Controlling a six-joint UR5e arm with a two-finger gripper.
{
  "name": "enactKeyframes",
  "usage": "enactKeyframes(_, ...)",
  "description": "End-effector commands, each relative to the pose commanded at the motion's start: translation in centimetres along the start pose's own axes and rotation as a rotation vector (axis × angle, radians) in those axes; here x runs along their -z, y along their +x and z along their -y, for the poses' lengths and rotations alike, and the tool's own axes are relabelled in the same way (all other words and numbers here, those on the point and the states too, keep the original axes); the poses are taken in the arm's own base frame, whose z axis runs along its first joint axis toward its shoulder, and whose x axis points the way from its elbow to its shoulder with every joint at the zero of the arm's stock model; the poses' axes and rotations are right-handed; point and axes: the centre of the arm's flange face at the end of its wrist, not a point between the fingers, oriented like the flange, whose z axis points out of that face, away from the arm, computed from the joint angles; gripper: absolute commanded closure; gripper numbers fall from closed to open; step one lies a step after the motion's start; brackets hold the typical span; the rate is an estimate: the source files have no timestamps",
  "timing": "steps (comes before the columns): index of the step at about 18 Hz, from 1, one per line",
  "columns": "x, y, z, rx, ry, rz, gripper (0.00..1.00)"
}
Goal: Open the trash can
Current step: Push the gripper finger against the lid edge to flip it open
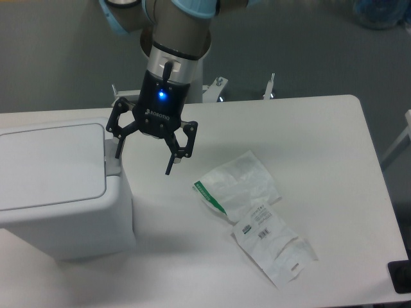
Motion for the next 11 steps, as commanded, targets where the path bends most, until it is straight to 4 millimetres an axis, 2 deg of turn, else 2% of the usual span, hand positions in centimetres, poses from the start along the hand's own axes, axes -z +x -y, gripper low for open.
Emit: enactKeyframes(11, -0.64, 0.13, -0.08, 0.0, -0.01, -0.009, 0.0)
